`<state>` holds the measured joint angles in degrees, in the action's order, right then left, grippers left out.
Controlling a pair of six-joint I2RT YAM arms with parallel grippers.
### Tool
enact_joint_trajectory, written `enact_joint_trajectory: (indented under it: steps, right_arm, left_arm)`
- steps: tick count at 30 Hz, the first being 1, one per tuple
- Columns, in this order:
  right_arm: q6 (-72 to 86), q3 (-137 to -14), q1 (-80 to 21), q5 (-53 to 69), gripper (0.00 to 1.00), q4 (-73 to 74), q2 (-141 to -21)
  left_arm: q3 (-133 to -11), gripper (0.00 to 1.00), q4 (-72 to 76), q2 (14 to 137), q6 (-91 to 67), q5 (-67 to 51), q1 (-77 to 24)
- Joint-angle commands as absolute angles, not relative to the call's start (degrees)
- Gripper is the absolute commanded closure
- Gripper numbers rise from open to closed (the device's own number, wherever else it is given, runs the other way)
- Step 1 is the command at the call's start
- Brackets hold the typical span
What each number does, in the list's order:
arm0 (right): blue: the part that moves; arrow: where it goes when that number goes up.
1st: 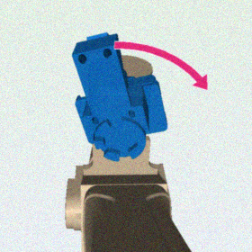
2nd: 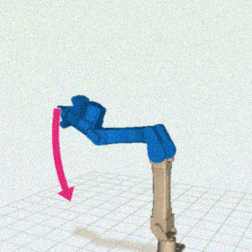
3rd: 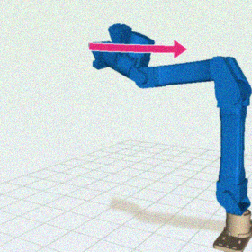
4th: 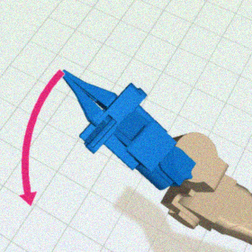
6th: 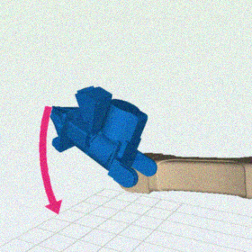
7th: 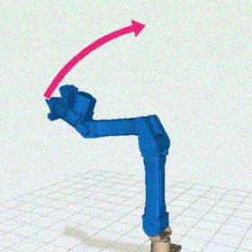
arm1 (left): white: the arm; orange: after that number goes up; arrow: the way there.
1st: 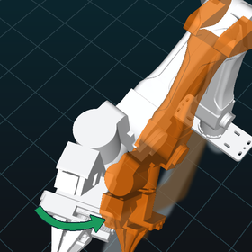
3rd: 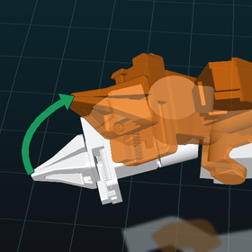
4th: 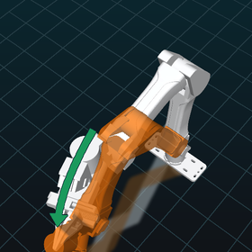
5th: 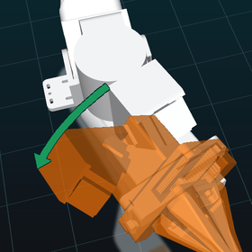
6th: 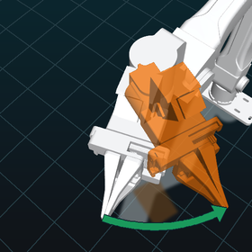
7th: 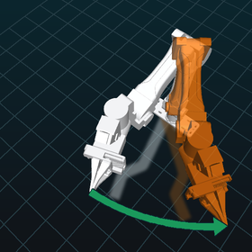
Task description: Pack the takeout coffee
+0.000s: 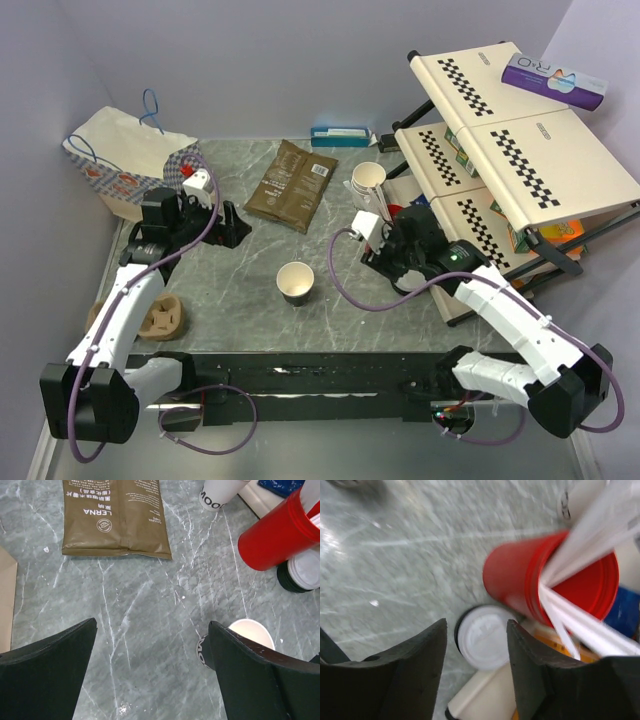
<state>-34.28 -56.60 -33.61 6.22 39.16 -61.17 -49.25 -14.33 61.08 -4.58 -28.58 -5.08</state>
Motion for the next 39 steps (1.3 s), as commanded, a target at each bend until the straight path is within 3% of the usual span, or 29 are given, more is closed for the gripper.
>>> enact_joint_trajectory:
  steps: [1,5,8,17,39]
  right_arm:
    - [-36.29,-54.14,-30.42,2.72,0.45,41.48,-59.15]
    - [-39.28,-53.35,-29.44,4.30,0.59,45.44,-61.08]
    - [-42.78,-51.60,-29.53,8.15,0.62,45.52,-61.08]
    - [-48.07,-51.42,-29.00,11.34,0.62,51.15,-66.53]
    - [-47.46,-48.70,-24.79,8.00,0.62,46.41,-73.56]
  left_arm:
    - [-51.15,0.01,-8.36,61.87,-9.05,-28.48,-5.19]
    - [-51.15,0.01,-7.38,62.40,-10.11,-29.27,-5.19]
    - [-50.80,0.01,-6.77,61.97,-10.37,-29.09,-5.19]
    - [-49.92,0.01,-6.95,59.68,-9.67,-28.48,-5.10]
    - [-49.66,0.01,-6.15,59.77,-10.20,-28.65,-5.18]
